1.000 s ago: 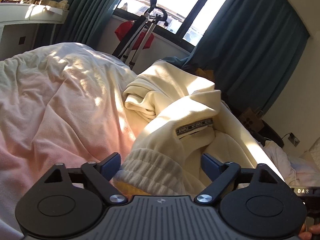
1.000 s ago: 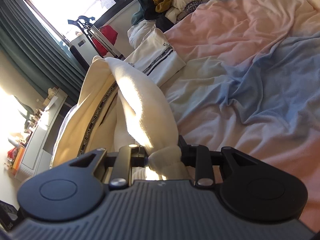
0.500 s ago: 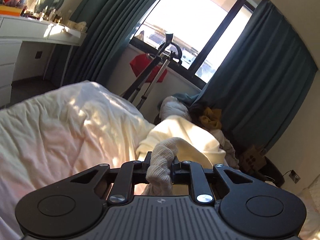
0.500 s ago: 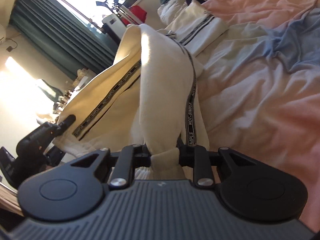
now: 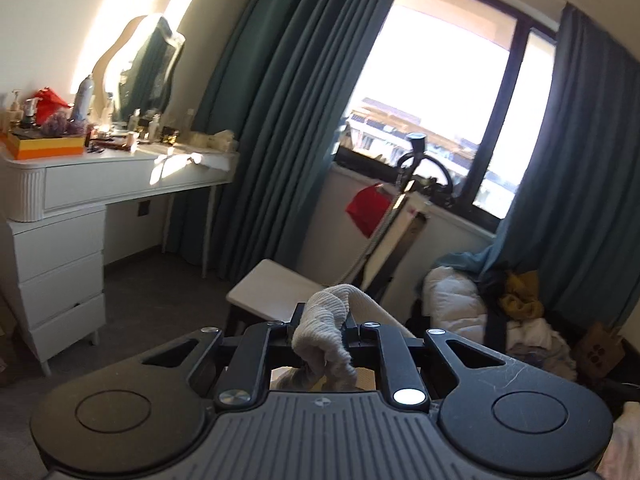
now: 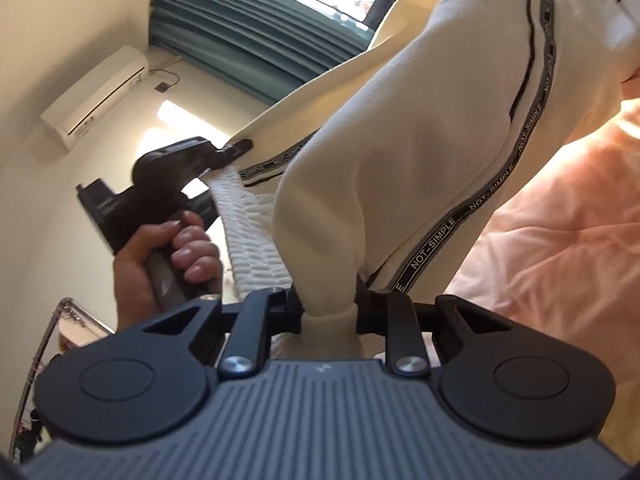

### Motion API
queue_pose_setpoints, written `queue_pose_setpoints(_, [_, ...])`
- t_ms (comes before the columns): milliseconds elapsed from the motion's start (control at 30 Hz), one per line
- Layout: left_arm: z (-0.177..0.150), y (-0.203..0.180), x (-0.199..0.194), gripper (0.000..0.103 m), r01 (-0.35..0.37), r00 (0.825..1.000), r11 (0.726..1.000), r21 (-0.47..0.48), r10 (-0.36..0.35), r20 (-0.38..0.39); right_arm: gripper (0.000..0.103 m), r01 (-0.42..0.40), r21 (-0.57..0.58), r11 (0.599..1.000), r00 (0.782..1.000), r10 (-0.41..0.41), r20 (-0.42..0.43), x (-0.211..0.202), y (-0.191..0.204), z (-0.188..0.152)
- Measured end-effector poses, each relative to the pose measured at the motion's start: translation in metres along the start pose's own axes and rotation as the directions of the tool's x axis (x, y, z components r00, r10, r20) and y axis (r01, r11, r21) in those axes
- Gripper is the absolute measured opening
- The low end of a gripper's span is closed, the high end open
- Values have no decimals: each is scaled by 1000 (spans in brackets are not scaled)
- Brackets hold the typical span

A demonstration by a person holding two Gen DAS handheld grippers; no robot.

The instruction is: Fold clothes

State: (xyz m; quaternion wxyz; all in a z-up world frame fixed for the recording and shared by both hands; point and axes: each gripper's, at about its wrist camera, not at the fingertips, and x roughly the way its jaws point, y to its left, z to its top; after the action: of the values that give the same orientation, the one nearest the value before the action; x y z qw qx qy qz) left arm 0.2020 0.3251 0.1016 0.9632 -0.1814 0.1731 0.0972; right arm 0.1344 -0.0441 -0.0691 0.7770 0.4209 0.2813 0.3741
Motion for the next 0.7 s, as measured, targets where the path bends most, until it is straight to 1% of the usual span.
queue_pose_setpoints(33, [1,16,15,16,-33,999,999,-1,33,-19,24,-7,-14,1000,1000,6,-21,16,0,-4])
queue_pose_setpoints(100, [-12,49,45,16,-84,994,996,-16,82,-71,24,-1,-48,999,998,-2,-67,46,-2,-12])
queue_pose_setpoints(167, [-29,81,75,16,-130,984,991,-36,125,-130,24,18,-59,998,993,-25,-118,75,-11,-21])
queue_pose_setpoints(233, [-46,113,105,17,-176,968,983,-53,163,-188,24,53,-61,997,983,-63,-175,102,-29,-30])
queue_pose_setpoints(300, [-62,132,120,18,-179,963,982,-59,163,-216,24,72,-44,996,974,-80,-210,119,-47,-37])
queue_pose_setpoints(400, [-70,147,129,20,-143,967,986,-85,121,-225,25,73,-3,997,972,-72,-223,128,-64,-37])
queue_pose_setpoints(500, [-72,152,112,25,-71,981,991,-115,49,-186,26,69,10,998,968,-64,-241,130,-66,-30])
queue_pose_setpoints(567, [-72,154,101,29,-60,982,990,-131,36,-183,28,74,-27,997,965,-79,-249,130,-59,-31])
queue_pose_setpoints(633, [-72,153,88,41,-62,983,990,-127,38,-177,31,83,-75,994,962,-99,-253,129,-50,-34])
queue_pose_setpoints(667, [-73,152,81,44,-67,984,990,-121,45,-173,33,88,-95,992,961,-109,-253,127,-45,-34])
queue_pose_setpoints(700, [-73,150,72,51,-70,984,991,-114,50,-170,35,96,-118,988,960,-123,-253,125,-40,-34])
